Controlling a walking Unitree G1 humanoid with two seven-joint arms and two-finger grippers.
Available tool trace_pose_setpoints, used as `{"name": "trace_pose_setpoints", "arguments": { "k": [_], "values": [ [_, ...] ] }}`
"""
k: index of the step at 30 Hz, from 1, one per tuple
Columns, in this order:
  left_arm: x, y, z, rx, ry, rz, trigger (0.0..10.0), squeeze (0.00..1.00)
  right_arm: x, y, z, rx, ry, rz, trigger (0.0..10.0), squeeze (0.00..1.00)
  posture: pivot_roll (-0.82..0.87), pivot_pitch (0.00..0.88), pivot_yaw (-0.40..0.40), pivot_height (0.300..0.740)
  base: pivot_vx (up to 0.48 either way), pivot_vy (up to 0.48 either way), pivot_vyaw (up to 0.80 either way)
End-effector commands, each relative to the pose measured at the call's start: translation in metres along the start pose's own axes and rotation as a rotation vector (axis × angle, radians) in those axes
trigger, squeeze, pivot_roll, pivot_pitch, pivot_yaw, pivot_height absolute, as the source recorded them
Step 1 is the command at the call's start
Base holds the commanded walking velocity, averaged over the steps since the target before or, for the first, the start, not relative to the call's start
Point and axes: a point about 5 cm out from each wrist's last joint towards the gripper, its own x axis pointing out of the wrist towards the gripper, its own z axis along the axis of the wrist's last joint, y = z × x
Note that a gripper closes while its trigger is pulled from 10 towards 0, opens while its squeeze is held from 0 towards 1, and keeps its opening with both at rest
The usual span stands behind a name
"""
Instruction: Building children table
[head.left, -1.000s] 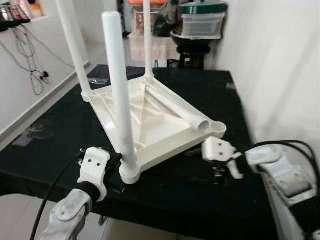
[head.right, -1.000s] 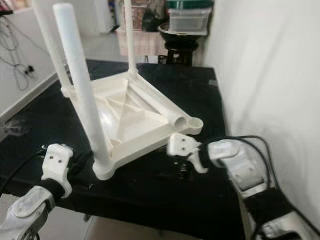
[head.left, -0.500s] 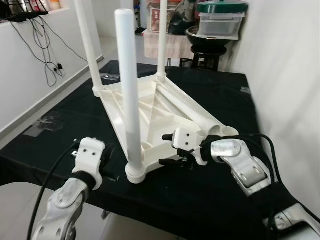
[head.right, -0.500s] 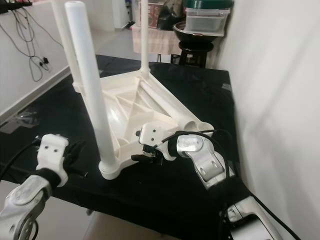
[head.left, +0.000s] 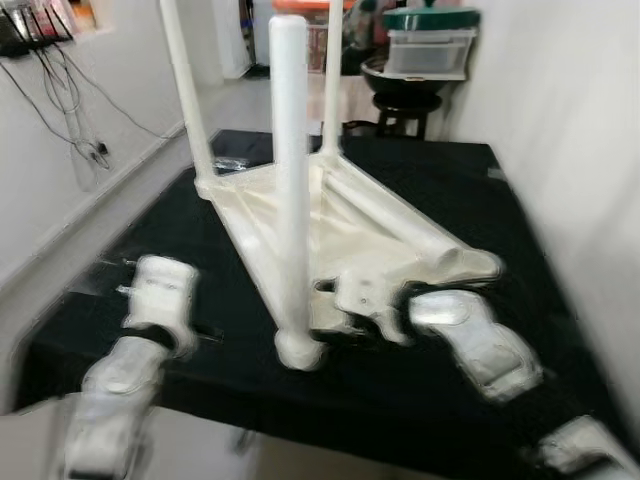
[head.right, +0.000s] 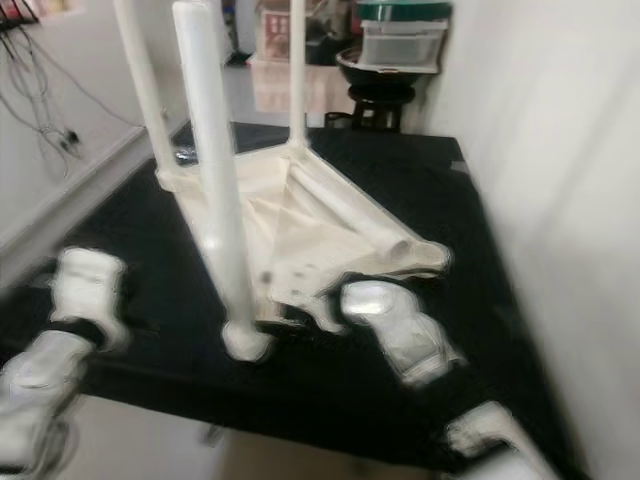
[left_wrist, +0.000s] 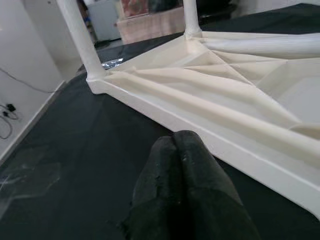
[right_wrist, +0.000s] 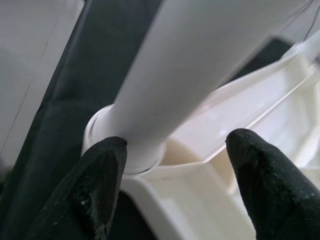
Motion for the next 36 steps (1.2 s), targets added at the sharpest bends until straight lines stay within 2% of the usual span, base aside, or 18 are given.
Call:
{"name": "trace_pose_setpoints", "arguments": {
  "k": [1,2,11,12,15,18,19,26,29,32,36],
  "values": [
    [-0.002,0.003,-0.002,0.003,0.001,-0.007,10.0,0.00,0.005,0.000,0.008,-0.016,-0.031,0.002,10.0,0.00,-0.01,0.000,-0.027,0.740,0.000,0.000,0.00],
    [-0.003,-0.001,-0.001,0.007,-0.004,-0.030,10.0,0.00,0.006,0.002,0.007,-0.017,-0.028,0.006,10.0,0.00,-0.01,0.000,-0.026,0.740,0.000,0.000,0.00],
    [-0.005,-0.007,-0.003,0.001,0.004,-0.038,10.0,0.00,0.010,0.004,0.012,-0.015,-0.042,0.007,10.0,0.00,-0.01,0.000,-0.028,0.740,0.000,0.000,0.00],
    [-0.004,-0.010,-0.003,-0.010,0.004,-0.038,10.0,0.00,0.017,0.006,0.018,-0.012,-0.069,0.001,10.0,0.00,-0.01,0.000,-0.033,0.740,0.000,0.000,0.00],
    [-0.004,-0.011,-0.003,-0.014,0.002,-0.037,10.0,0.00,0.020,0.008,0.021,-0.012,-0.079,-0.003,10.0,0.00,-0.01,0.000,-0.033,0.740,0.000,0.000,0.00],
    [-0.003,-0.012,-0.002,-0.017,-0.002,-0.036,10.0,0.00,0.030,0.010,0.030,0.012,-0.107,-0.028,10.0,0.00,-0.01,0.000,-0.035,0.740,0.000,0.000,0.00],
    [-0.003,-0.012,-0.001,-0.017,-0.007,-0.028,10.0,0.00,0.039,0.010,0.039,0.041,-0.138,-0.067,10.0,0.00,-0.01,0.000,-0.036,0.740,0.000,0.000,0.00],
    [-0.003,-0.009,-0.001,-0.010,-0.006,0.000,10.0,0.00,0.056,0.007,0.063,0.095,-0.209,-0.155,10.0,0.00,-0.01,0.000,-0.038,0.740,0.000,0.000,0.00],
    [-0.003,-0.008,-0.003,-0.006,0.004,0.022,10.0,0.00,0.072,0.008,0.089,0.110,-0.278,-0.195,10.0,0.00,-0.01,0.000,-0.041,0.740,0.000,0.000,0.00],
    [-0.004,-0.010,-0.004,-0.008,0.009,0.025,10.0,0.00,0.080,0.012,0.101,0.104,-0.310,-0.184,10.0,0.00,0.00,0.000,-0.047,0.740,0.000,0.000,0.00],
    [-0.004,-0.011,-0.005,-0.011,0.014,0.029,10.0,0.00,0.081,0.013,0.099,0.074,-0.296,-0.161,10.0,0.00,0.00,0.000,-0.049,0.740,0.000,0.000,0.00]
  ]
}}
